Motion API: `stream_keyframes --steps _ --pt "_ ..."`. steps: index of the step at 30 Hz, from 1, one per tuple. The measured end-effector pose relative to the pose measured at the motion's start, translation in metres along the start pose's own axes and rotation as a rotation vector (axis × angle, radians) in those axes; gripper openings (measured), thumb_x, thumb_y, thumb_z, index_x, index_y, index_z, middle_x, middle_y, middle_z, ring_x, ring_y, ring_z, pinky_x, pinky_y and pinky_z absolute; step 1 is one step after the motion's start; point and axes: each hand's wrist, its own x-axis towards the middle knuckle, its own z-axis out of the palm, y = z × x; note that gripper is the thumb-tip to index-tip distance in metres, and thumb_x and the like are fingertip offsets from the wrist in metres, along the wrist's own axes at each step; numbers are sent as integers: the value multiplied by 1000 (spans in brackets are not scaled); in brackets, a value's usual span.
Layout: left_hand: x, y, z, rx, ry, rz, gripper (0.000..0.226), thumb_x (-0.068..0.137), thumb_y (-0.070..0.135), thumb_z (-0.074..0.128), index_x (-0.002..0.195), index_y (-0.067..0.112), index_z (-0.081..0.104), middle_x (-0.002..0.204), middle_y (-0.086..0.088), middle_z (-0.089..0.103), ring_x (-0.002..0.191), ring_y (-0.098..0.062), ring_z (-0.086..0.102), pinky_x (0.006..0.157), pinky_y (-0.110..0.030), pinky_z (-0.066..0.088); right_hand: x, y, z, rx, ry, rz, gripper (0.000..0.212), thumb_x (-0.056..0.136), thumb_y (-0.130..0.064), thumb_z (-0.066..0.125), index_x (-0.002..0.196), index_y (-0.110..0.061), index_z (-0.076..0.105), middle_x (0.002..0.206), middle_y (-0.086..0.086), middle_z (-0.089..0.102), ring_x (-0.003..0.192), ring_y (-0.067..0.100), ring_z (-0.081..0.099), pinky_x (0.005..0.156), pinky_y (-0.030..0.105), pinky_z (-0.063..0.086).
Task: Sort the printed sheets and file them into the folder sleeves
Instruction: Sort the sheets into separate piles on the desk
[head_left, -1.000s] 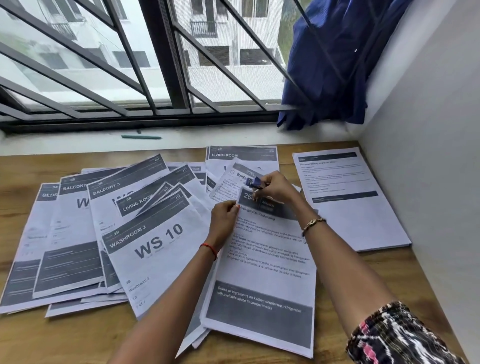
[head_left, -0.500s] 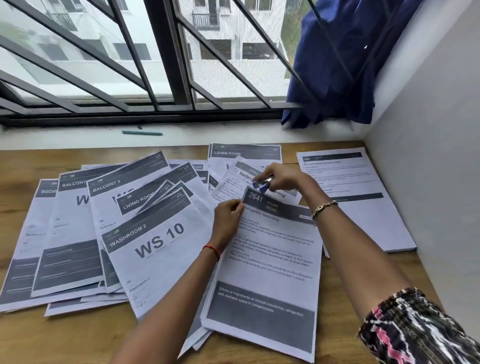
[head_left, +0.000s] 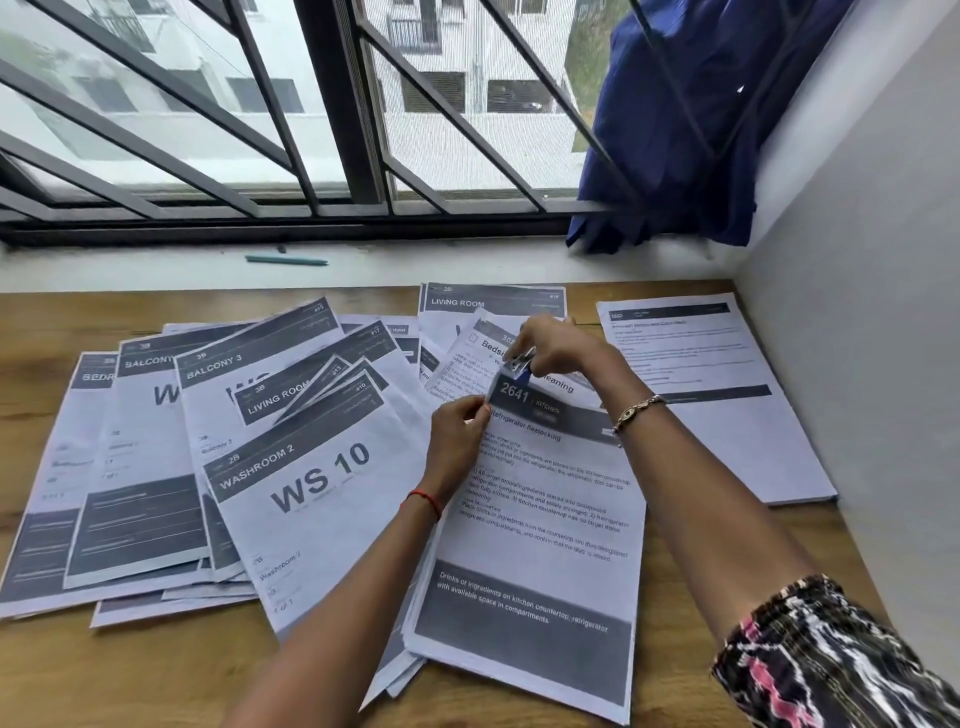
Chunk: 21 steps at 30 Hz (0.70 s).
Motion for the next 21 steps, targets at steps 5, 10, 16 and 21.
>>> stream_keyframes --steps 5,10,16,21 --pt "1 0 0 3 -6 -3 20 95 11 50 97 8 70 92 -5 69 84 -23 67 74 -31 57 0 -2 -2 -16 -59 -37 39 76 1 67 113 -12 68 116 5 67 111 19 57 106 45 32" --pt "3 -4 0 15 -10 -9 21 94 10 51 98 7 71 91 -7 70 84 -23 67 77 -36 57 8 -3 5 -9 -121 -39 30 71 6 62 100 4 67 110 19 67 98 26 64 83 37 47" --pt "6 -4 -1 49 -8 -39 22 93 9 52 89 1 72 82 -13 70 69 -13 57 65 -31 50 8 -9 6 -56 -211 -60 18 66 -9 75 77 -4 62 67 6 52 64 16 42 49 25 29" --pt "7 -4 0 71 -5 -31 22 93 11 53 82 11 72 70 -6 62 63 -13 49 59 -29 41 9 -8 4 49 -289 -92 35 66 -10 81 91 9 64 72 6 53 67 13 44 54 22 33"
